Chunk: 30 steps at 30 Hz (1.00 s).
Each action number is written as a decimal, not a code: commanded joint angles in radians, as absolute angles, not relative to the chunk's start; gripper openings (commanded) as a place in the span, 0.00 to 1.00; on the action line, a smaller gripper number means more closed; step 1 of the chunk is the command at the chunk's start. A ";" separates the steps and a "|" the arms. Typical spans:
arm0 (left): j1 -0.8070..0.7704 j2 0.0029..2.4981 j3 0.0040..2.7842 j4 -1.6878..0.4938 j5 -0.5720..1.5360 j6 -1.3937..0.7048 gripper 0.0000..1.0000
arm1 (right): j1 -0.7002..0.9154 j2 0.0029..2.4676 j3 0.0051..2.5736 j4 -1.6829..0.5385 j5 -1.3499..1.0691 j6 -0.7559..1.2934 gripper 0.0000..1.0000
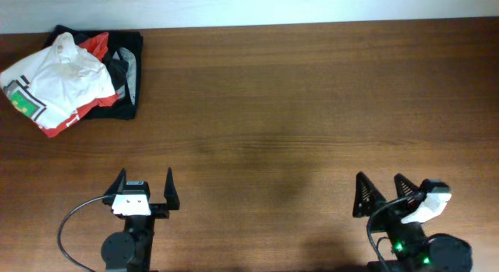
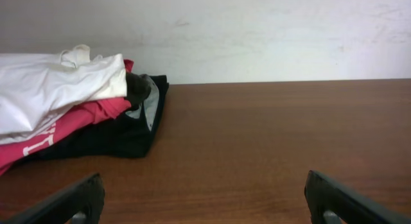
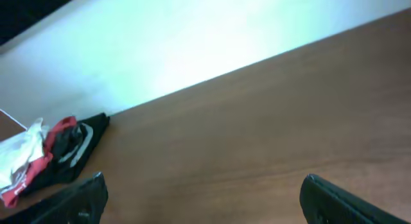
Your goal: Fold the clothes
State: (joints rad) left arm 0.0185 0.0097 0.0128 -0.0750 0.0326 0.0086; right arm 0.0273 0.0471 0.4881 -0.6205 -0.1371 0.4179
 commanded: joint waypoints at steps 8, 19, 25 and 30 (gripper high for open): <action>0.023 0.005 0.008 -0.080 0.029 0.028 0.99 | 0.032 0.004 0.109 -0.085 -0.120 0.269 0.99; 0.023 0.005 0.009 -0.080 0.029 0.028 0.99 | 0.032 0.004 0.006 0.178 -0.047 0.239 0.99; 0.023 0.005 0.009 -0.080 0.029 0.028 0.99 | 0.033 0.004 0.006 0.007 -0.051 0.049 0.99; 0.023 0.005 0.009 -0.080 0.029 0.028 0.99 | 0.033 0.004 0.006 -0.075 -0.047 0.033 0.99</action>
State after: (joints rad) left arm 0.0185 0.0093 0.0128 -0.0757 0.0322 0.0086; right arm 0.0273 0.0120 0.0101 -0.0681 -0.0601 0.0586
